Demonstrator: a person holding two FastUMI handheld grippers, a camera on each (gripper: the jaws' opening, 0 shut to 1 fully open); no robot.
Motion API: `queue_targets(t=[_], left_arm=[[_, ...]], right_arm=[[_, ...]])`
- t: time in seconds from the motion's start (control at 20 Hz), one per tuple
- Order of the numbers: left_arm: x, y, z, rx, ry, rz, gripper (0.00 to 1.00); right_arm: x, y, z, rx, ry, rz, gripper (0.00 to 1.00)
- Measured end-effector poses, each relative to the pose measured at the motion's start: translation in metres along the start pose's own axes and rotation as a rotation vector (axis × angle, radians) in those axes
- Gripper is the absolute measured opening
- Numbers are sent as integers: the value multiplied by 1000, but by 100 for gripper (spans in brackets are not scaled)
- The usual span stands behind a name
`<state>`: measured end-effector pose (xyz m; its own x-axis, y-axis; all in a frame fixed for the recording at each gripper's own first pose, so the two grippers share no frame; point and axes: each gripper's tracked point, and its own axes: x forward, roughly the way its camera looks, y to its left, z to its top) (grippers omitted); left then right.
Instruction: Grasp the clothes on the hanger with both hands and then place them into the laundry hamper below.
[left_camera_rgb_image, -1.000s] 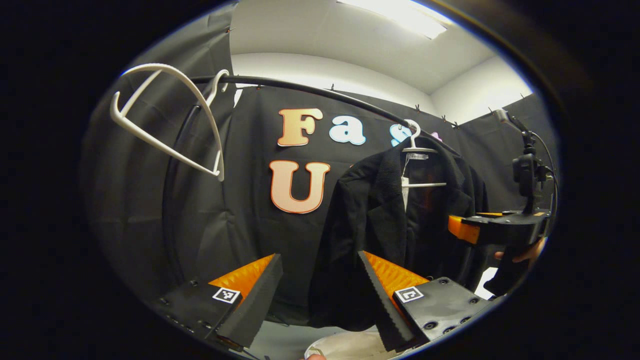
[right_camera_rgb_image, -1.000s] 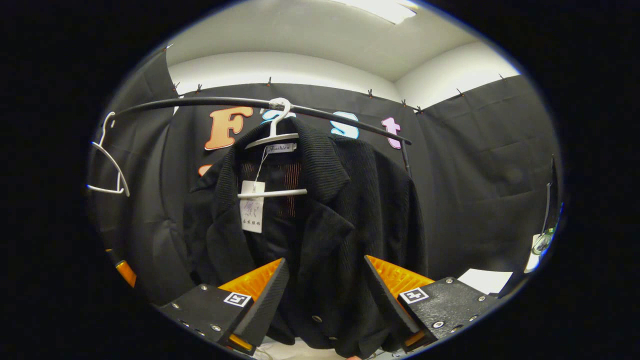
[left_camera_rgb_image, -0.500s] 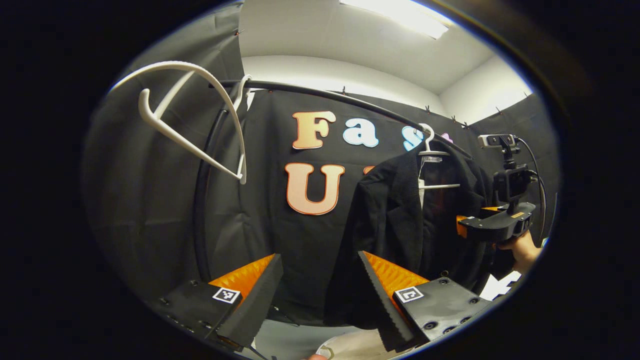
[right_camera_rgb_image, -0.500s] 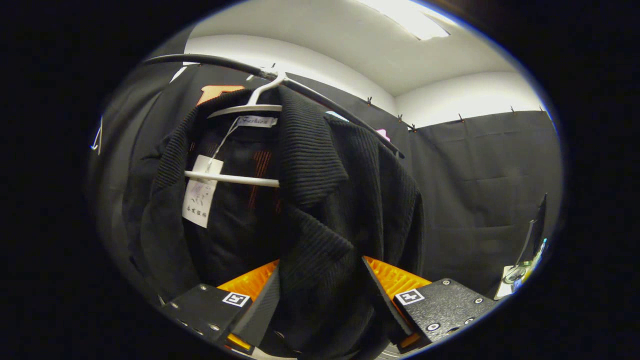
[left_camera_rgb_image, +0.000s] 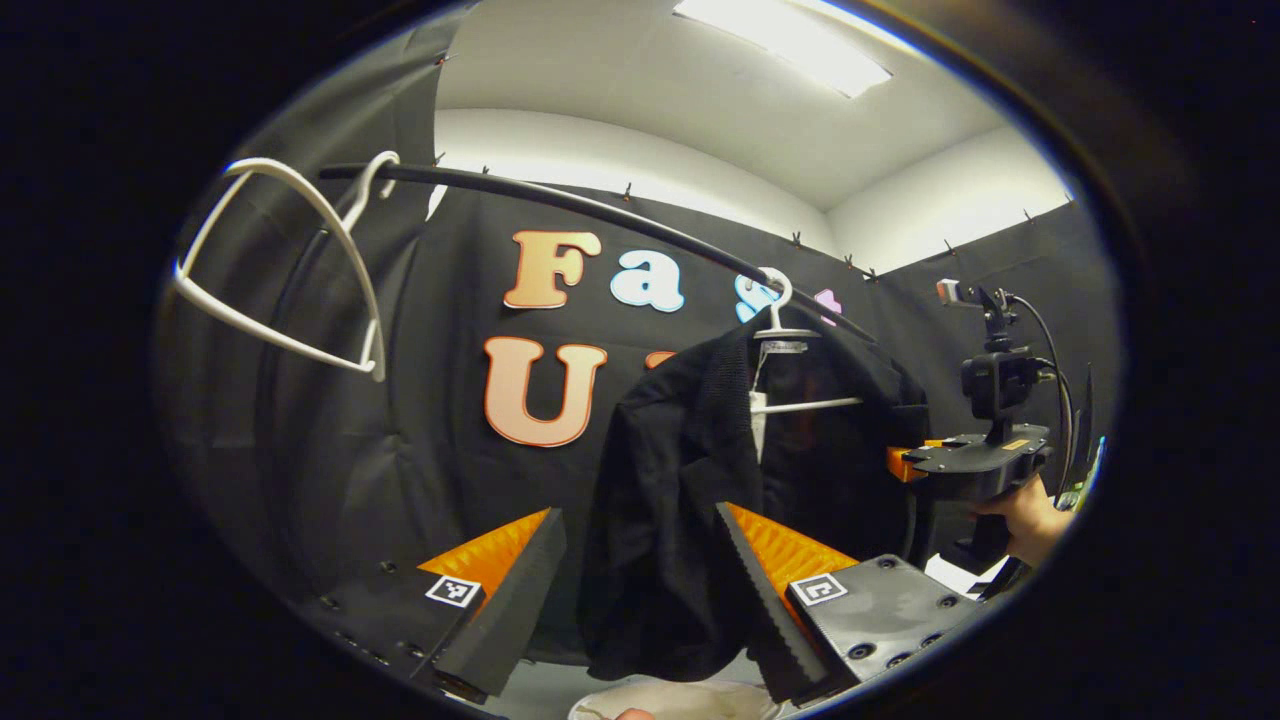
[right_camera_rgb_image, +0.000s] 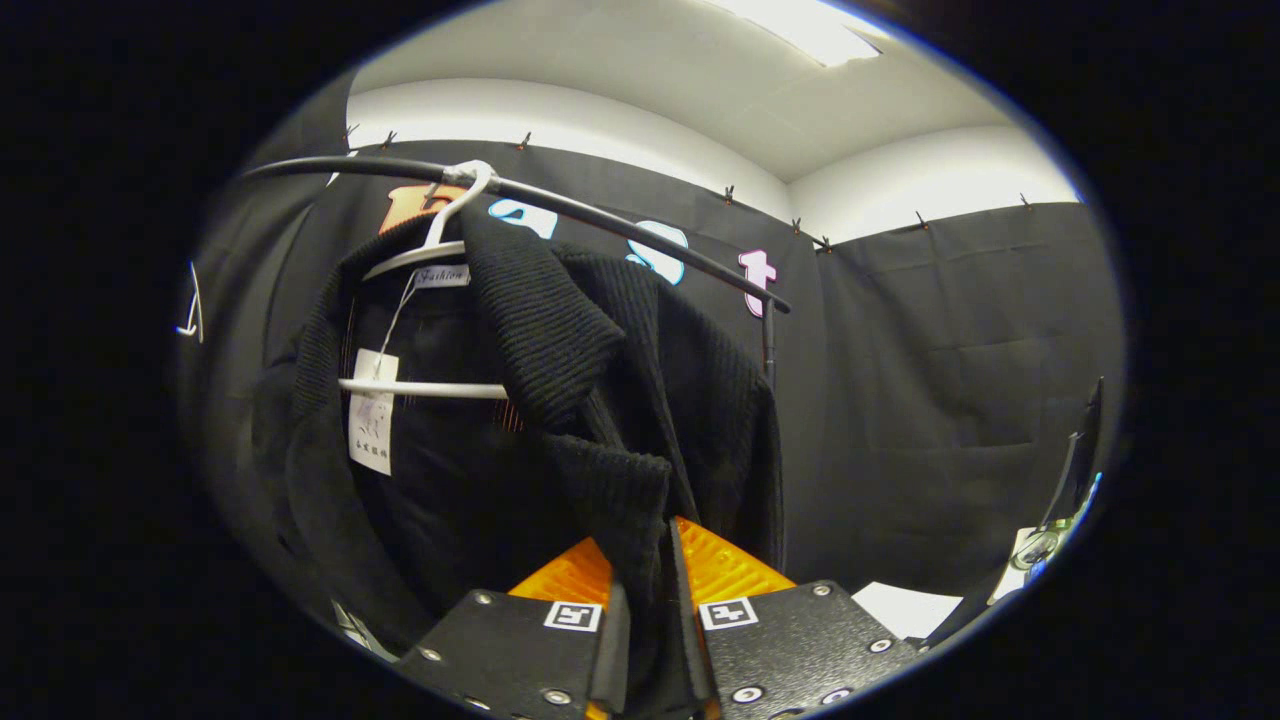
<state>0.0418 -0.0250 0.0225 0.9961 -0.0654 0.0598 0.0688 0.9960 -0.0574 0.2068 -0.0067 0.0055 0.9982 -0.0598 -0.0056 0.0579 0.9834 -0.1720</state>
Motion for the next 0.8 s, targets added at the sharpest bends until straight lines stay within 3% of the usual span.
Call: queue_targets(t=[0.1, 0.35, 0.45, 0.5, 0.55, 0.65, 0.75, 0.8], left_arm=[[18, -20, -4, -6, 0, -21, 93], [83, -64, -20, -54, 2, -60, 96], [112, -64, -20, -19, -32, -16, 100], [123, -66, -25, 1, -33, -2, 92], [135, -68, -32, 18, -36, 14, 100], [152, -65, -38, 52, -42, 60, 100], [162, -46, -43, 104, -54, 155, 93], [165, -34, -45, 127, -61, 199, 96]], right_arm=[[-8, -3, 5, 5, -12, 11, 6], [-20, -6, 12, -2, -39, 54, 13], [-22, -6, 13, 6, -43, 68, 13], [-23, -6, 14, 9, -44, 73, 13], [-25, -7, 14, 7, -47, 78, 13], [-24, -6, 14, -7, -49, 90, 13], [-26, -5, 15, -26, -58, 96, 13], [-27, -6, 17, -37, -67, 94, 13]])
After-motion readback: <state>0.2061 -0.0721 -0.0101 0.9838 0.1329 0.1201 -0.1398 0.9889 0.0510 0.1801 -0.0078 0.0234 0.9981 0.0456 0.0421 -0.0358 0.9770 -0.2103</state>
